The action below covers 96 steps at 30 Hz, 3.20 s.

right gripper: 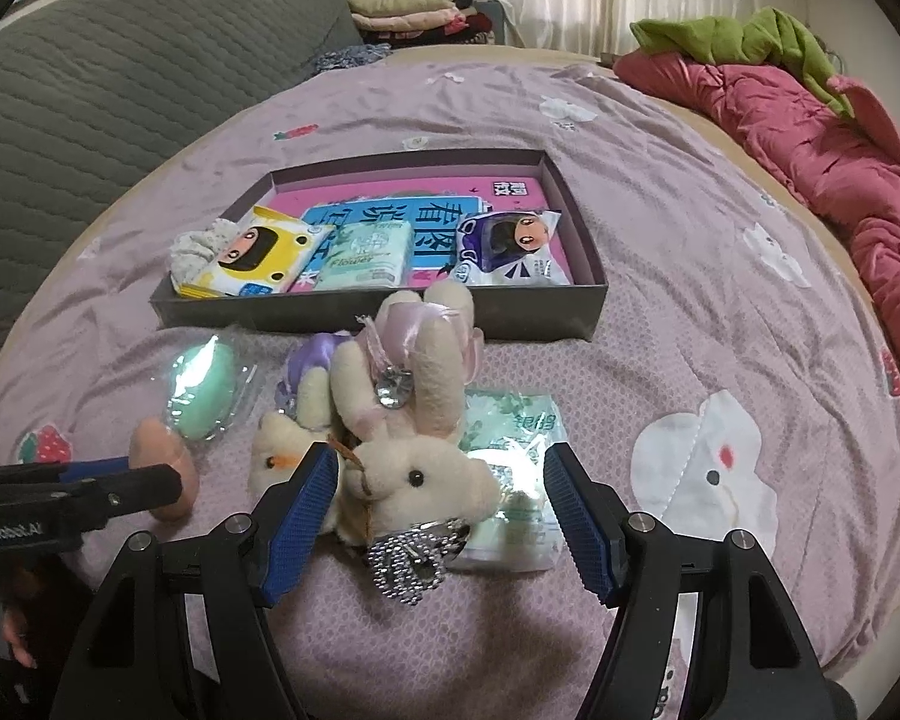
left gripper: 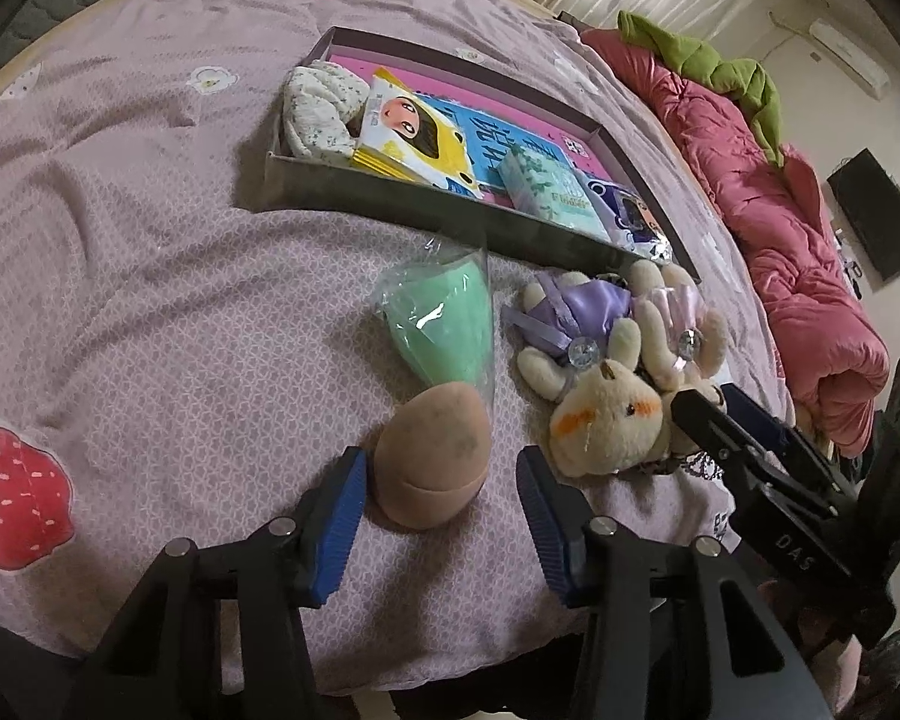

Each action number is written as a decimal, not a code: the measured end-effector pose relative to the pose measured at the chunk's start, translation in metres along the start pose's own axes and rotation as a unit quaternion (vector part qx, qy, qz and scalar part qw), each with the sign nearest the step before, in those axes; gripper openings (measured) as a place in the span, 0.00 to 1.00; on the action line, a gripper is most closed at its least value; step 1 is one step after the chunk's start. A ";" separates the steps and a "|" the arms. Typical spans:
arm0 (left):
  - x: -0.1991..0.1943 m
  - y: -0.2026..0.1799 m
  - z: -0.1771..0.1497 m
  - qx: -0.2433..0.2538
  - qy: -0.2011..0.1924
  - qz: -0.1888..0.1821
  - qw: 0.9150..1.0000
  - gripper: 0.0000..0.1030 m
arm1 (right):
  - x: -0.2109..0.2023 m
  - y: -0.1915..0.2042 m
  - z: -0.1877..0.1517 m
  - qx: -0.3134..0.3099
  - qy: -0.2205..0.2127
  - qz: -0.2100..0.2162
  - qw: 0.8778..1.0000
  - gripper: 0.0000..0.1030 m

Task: Organize soft objects
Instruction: 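Grasp the peach makeup sponge with the left tool while the right grasps the plush bunny, then carry the sponge with the left tool while the right carries the bunny toward the box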

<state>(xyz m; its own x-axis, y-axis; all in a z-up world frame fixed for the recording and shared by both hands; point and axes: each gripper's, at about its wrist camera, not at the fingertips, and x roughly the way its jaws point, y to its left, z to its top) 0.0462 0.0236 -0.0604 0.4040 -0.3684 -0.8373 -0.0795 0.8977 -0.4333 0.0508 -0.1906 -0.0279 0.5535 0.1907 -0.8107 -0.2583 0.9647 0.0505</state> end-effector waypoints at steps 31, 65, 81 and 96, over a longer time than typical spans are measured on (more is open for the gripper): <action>-0.017 -0.006 0.002 0.004 -0.029 -0.018 0.999 0.38 | -0.024 0.000 0.004 -0.004 -0.049 0.018 0.999 0.41; -0.035 -0.040 0.042 0.037 -0.099 -0.025 0.994 0.38 | -0.054 -0.004 0.027 0.016 -0.113 0.028 0.993 0.40; -0.023 -0.050 0.078 0.052 -0.117 -0.021 0.992 0.38 | -0.052 -0.003 0.053 0.006 -0.126 -0.007 0.992 0.40; -0.001 -0.036 0.113 0.049 -0.123 -0.026 0.991 0.38 | -0.038 0.002 0.083 -0.011 -0.130 -0.039 0.991 0.40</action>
<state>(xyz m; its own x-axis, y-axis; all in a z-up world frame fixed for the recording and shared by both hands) 0.1521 0.0188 -0.0060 0.6154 -0.3558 -0.7033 0.0305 0.9024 -0.4297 0.0950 -0.1809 0.0511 0.7569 0.1590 -0.6339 -0.2229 0.9746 -0.0216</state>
